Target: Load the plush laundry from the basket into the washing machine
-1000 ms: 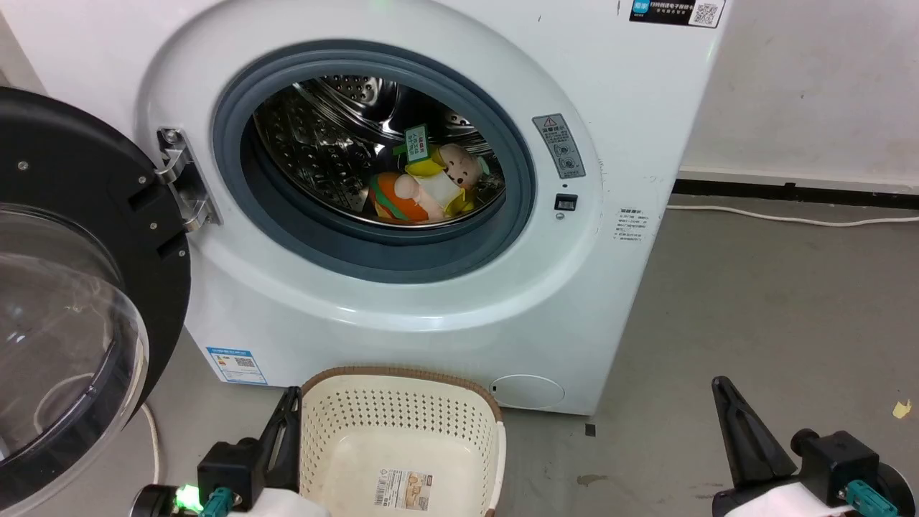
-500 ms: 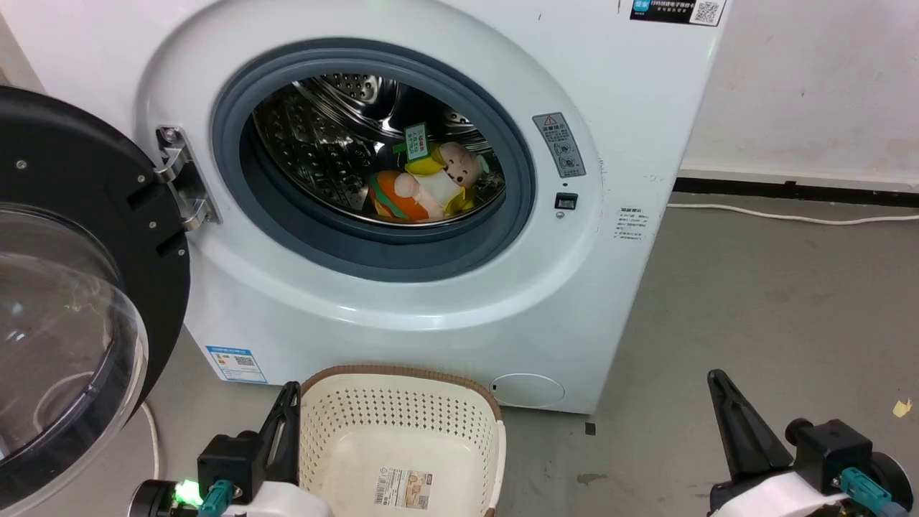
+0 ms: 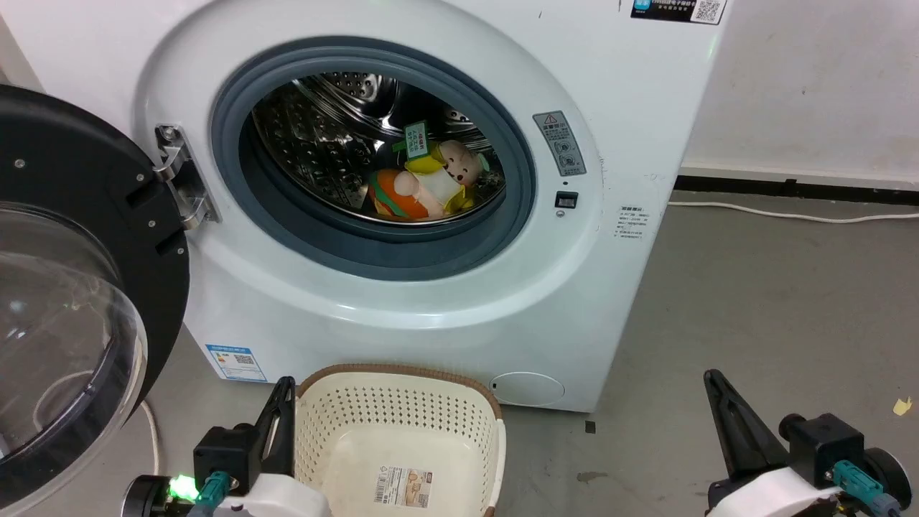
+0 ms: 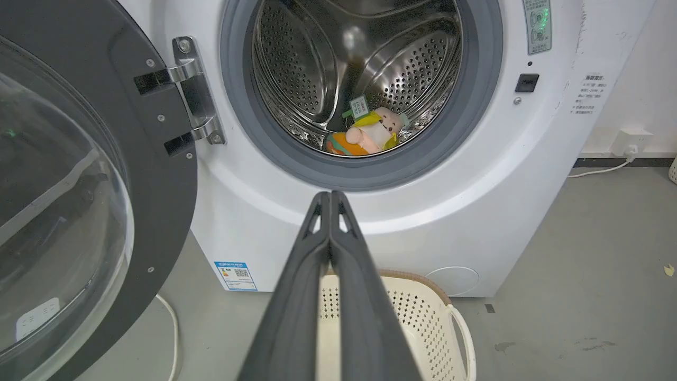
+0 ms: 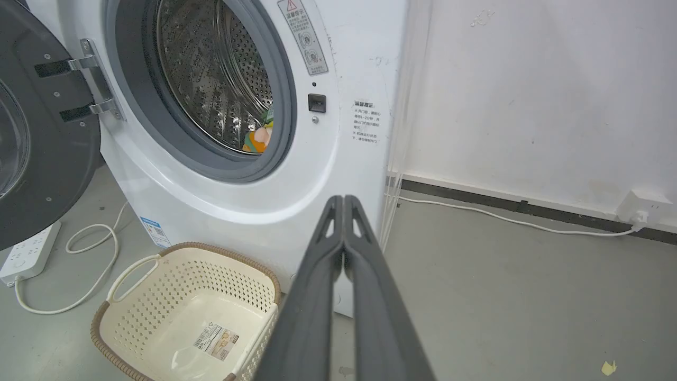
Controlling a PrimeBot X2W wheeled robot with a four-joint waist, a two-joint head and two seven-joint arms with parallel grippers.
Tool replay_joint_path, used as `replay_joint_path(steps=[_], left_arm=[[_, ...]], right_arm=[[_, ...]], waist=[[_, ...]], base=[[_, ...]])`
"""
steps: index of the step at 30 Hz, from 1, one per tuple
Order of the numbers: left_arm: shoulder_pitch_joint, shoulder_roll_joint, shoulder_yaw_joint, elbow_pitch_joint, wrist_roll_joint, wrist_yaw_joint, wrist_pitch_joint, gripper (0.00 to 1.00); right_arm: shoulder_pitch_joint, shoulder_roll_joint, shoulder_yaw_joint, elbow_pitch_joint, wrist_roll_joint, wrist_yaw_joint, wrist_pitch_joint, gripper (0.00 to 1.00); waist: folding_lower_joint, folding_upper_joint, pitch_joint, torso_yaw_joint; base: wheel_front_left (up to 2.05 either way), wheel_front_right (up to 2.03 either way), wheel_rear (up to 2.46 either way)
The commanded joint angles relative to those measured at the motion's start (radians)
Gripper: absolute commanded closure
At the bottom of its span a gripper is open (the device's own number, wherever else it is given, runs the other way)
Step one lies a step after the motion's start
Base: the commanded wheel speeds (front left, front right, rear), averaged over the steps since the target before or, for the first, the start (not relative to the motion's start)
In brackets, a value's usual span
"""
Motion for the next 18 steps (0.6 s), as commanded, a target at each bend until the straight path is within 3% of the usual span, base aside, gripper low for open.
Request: replay_joint_path(steps=[1, 18], left_arm=[[-0.019, -0.008, 0.008, -0.007, 0.008, -0.005, 0.008, 1.00], [-0.026, -0.027, 0.034, -0.023, 0.031, -0.015, 0.040, 1.00]], right_arm=[[-0.020, 0.000, 0.001, -0.006, -0.008, -0.001, 0.004, 1.00], [-0.031, 0.000, 0.003, -0.012, -0.021, -0.001, 0.037, 1.00]], waist=[[0.0000, 0.0000, 0.000, 0.000], [0.0000, 0.0000, 0.004, 0.000]], base=[[0.00, 0.00, 0.00], [0.00, 0.00, 0.00]])
